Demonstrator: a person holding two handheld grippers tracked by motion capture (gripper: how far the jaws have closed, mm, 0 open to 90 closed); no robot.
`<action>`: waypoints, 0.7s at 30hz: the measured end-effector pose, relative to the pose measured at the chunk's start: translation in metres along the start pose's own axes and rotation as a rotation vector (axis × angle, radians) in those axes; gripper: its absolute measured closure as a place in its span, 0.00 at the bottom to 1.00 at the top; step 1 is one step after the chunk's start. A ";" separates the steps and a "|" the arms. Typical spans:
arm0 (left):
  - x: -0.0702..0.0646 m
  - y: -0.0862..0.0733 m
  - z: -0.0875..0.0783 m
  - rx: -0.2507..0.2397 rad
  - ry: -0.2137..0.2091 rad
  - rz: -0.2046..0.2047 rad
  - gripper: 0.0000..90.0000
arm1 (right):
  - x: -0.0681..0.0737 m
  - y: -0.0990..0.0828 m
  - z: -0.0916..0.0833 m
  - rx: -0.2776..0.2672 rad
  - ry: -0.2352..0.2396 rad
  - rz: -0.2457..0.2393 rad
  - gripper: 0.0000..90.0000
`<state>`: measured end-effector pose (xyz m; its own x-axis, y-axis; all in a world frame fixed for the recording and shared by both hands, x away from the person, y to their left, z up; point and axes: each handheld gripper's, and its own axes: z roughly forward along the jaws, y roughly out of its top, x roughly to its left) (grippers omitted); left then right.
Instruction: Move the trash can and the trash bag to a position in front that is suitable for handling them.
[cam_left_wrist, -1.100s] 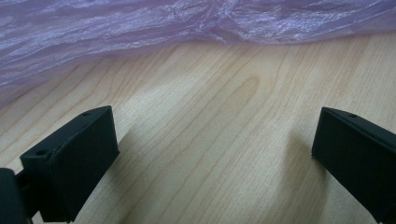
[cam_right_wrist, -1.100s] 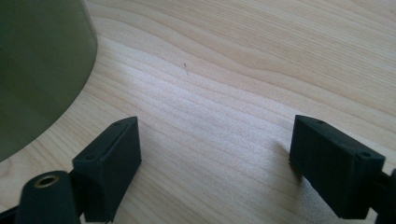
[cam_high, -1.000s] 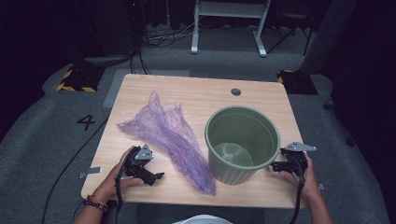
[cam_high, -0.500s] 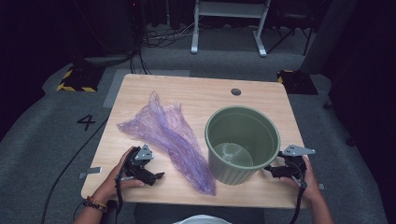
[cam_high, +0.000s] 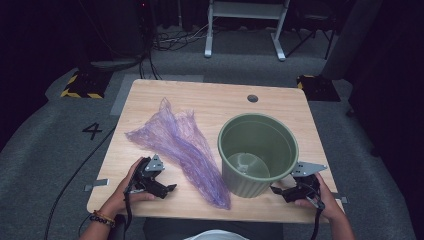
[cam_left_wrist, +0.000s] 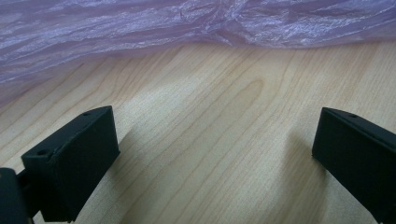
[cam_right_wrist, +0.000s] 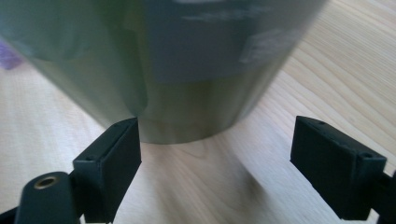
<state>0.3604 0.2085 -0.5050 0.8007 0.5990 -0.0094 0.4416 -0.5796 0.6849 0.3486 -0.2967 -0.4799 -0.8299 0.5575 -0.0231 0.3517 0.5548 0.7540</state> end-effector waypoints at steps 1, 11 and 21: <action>0.000 0.000 0.000 0.000 0.000 0.000 0.00 | 0.001 0.001 0.001 -0.002 0.000 -0.007 0.17; 0.000 0.000 0.000 0.000 0.005 -0.006 0.00 | -0.004 -0.003 0.009 -0.042 -0.014 0.043 0.19; -0.004 0.006 0.004 0.005 0.035 -0.030 0.01 | -0.011 -0.005 0.011 -0.084 -0.068 0.095 0.23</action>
<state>0.3618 0.2002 -0.5038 0.7721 0.6355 -0.0043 0.4675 -0.5634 0.6812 0.3608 -0.2985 -0.4905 -0.7625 0.6469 0.0089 0.3874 0.4455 0.8071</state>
